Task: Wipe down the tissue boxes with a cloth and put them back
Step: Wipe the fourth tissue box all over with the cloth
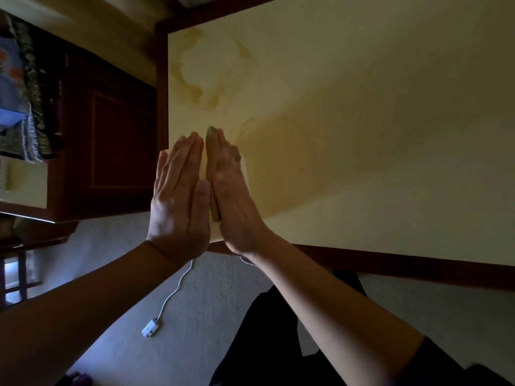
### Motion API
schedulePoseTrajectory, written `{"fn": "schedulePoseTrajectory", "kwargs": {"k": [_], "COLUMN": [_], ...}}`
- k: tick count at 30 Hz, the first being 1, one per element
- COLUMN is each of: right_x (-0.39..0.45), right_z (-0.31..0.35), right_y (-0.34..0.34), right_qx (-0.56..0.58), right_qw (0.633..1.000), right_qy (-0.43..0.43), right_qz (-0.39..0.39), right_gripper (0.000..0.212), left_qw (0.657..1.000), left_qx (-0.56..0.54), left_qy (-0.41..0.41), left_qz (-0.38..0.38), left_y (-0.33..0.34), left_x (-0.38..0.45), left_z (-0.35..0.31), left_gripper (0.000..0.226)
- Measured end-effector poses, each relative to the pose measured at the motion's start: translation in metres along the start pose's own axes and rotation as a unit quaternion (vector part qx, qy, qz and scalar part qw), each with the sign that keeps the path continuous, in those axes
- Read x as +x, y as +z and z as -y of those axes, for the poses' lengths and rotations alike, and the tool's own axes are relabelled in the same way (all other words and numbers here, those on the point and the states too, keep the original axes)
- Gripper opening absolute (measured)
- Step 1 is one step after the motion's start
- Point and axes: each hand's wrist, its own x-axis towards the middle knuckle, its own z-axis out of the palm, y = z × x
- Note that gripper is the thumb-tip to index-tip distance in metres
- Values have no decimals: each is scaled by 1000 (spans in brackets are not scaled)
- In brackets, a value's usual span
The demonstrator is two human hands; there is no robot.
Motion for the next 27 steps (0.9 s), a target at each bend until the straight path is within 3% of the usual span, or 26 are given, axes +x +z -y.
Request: {"fn": "schedulePoseTrajectory", "kwargs": {"k": [6,15,22,27], "right_x": [13,-89,-48,10], "right_z": [-34,-29,13,-7], "right_y": [-8,-4,5,-1], "right_qx": [-33,25,50,-1], "right_qw": [998,992,998,999], "right_qy": [50,126,32,33], "right_qz": [-16,9,7,-3], "right_gripper": [59,60,57,60], "left_qw": [1000,1000,1000,1000], "left_qx": [8,14,21,-2], "left_qy": [-4,-8,17,-7], "left_qz": [2,4,-5,-13], "left_y": [-1,0,1,1], "left_x": [0,-2,-1,-1], "left_z": [-2,-3,1,-2], "left_gripper": [59,60,61,57]}}
